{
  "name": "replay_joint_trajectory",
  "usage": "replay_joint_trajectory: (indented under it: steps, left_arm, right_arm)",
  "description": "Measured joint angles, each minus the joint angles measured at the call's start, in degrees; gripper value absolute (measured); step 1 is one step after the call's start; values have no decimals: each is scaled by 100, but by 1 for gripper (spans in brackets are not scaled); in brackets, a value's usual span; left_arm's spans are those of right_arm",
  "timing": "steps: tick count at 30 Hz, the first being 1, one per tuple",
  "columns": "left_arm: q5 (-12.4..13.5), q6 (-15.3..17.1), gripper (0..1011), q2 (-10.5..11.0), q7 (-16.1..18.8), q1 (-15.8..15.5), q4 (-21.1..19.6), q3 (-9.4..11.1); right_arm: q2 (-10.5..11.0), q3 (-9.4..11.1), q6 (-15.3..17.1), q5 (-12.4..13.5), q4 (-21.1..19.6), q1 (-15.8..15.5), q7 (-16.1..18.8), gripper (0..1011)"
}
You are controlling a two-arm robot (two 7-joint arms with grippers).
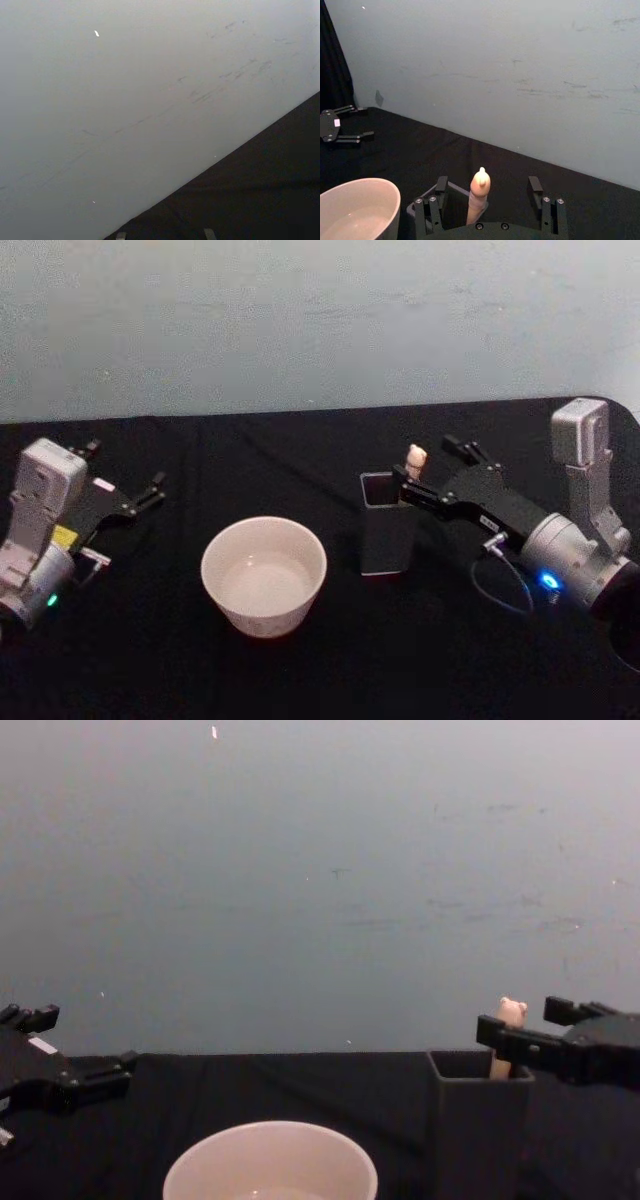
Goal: Pick up the stirring spoon with one hand, stir inside the cup, then place it back in its original position.
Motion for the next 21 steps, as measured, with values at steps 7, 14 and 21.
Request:
replay_joint_trajectory:
  steps: [7, 14, 21]
  left_arm:
    - [0, 0, 1001, 0, 0, 0, 0, 0]
    - [0, 0, 1001, 0, 0, 0, 0, 0]
    - [0, 0, 1002, 0, 0, 0, 0, 0]
  right_arm:
    - [-126, 22, 134, -42, 122, 112, 93, 1002]
    - [-222, 78, 191, -80, 202, 160, 155, 1002]
    - [-249, 102, 230, -89, 223, 176, 178, 1002]
